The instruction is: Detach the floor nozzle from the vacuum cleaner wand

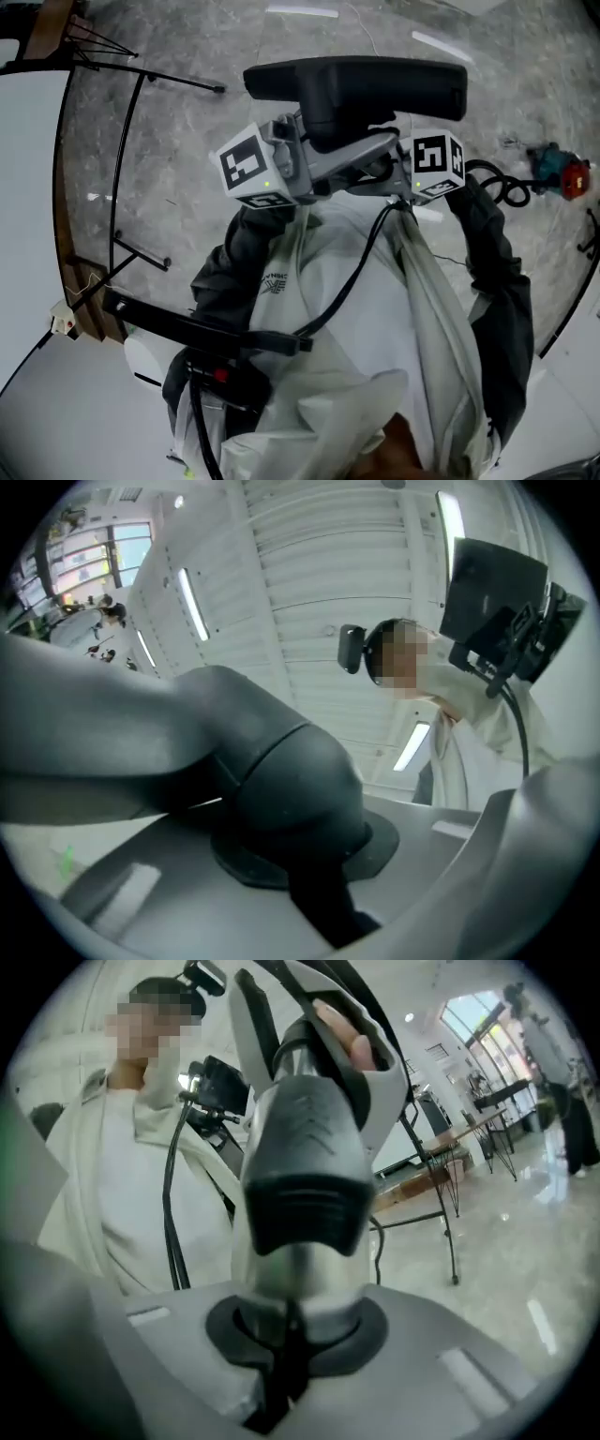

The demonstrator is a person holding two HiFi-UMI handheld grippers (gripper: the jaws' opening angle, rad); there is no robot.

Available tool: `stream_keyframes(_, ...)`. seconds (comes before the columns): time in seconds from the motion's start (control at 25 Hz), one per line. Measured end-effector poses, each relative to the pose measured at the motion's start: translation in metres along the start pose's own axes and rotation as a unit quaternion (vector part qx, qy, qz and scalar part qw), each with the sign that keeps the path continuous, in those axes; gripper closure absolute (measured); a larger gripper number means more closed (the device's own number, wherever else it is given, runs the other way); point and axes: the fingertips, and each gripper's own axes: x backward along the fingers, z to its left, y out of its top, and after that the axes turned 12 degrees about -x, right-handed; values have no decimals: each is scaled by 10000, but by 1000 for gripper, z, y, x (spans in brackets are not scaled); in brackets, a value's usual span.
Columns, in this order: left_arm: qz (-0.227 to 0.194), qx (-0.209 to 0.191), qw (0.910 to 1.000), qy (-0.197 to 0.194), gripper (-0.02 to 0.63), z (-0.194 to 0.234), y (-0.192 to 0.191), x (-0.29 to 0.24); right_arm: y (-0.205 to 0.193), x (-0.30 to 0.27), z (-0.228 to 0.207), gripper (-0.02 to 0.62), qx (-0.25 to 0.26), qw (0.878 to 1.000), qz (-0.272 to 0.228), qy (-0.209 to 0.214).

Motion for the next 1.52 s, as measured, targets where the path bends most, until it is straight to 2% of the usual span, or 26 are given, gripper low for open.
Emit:
stream_keyframes(0.04,0,51,9998,167,534,7,-1,2,2,0,-2,558,-85,10000,16,14)
stream_keyframes(0.08,31,88,9993,352,534,14,-2,5,4,-1,-8,558,-133,9997,-23,-204)
stream_keyframes(0.16,129,130,9978,641,534,20,-4,10,7,-3,-23,558,-126,9939,-180,-1080)
stream_keyframes(0.2,189,132,9967,783,535,22,-3,12,10,-2,-32,558,-95,9850,-280,-1701)
stream_keyframes(0.24,256,119,9950,956,535,25,-2,13,13,2,-41,558,-67,9696,-397,-2412)
stream_keyframes(0.28,332,93,9927,1157,535,28,-1,14,17,7,-51,558,-49,9473,-527,-3161)
stream_keyframes(0.36,490,20,9869,1534,535,35,-2,13,24,22,-67,558,-9,8896,-790,-4498)
stream_keyframes(0.4,552,-12,9848,1645,535,36,-3,13,25,29,-71,558,10,8633,-896,-4967)
stream_keyframes(0.44,601,-34,9840,1680,535,36,-3,11,25,34,-74,558,20,8446,-975,-5265)
stream_keyframes(0.48,637,-43,9844,1641,535,34,-4,10,25,36,-74,558,22,8358,-1027,-5394)
stream_keyframes(0.52,652,-47,9861,1526,535,30,-4,8,25,35,-72,558,26,8372,-1056,-5367)
stream_keyframes(0.6,562,-76,9932,1019,534,15,-1,3,24,26,-61,558,90,8623,-1048,-4953)
stream_keyframes(0.68,339,-128,9989,287,531,-8,6,-3,20,15,-43,557,236,9032,-952,-4179)
stream_keyframes(0.76,111,-90,9995,-292,531,-28,11,-7,15,5,-18,557,255,9499,-849,-2998)
stream_keyframes(0.8,22,-30,9991,-431,531,-33,11,-9,11,2,-6,557,182,9680,-778,-2381)
stream_keyframes(0.84,-35,42,9990,-453,531,-34,9,-10,5,1,3,557,103,9799,-644,-1884)
stream_keyframes(0.88,-52,110,9992,-382,531,-32,6,-11,-1,2,6,557,43,9860,-496,-1594)
stream_keyframes(0.92,-28,163,9995,-252,531,-28,1,-11,-5,3,5,558,-8,9875,-414,-1521)
stream_keyframes(1.04,153,234,9995,173,532,-15,-9,-10,-8,7,-10,558,-97,9774,-496,-2052)
stream_keyframes(1.16,268,211,9974,630,532,-5,-12,-5,-4,11,-25,558,-92,9535,-616,-2948)
stream_keyframes(1.24,381,170,9932,1087,532,3,-13,-2,-1,18,-36,558,-101,9253,-720,-3721)
stream_keyframes(1.36,597,65,9836,1704,534,12,-17,0,1,33,-50,557,-61,8679,-927,-4880)
stream_keyframes(1.4,648,20,9815,1804,534,12,-18,0,1,37,-52,557,-36,8544,-972,-5105)
stream_keyframes(1.44,672,-25,9808,1829,534,11,-17,0,1,38,-53,557,-1,8484,-999,-5199)
stream_keyframes(1.48,661,-68,9820,1770,534,9,-15,0,3,36,-52,557,53,8513,-1011,-5149)
stream_keyframes(1.52,608,-108,9850,1610,534,5,-13,-1,5,32,-49,557,122,8627,-995,-4957)
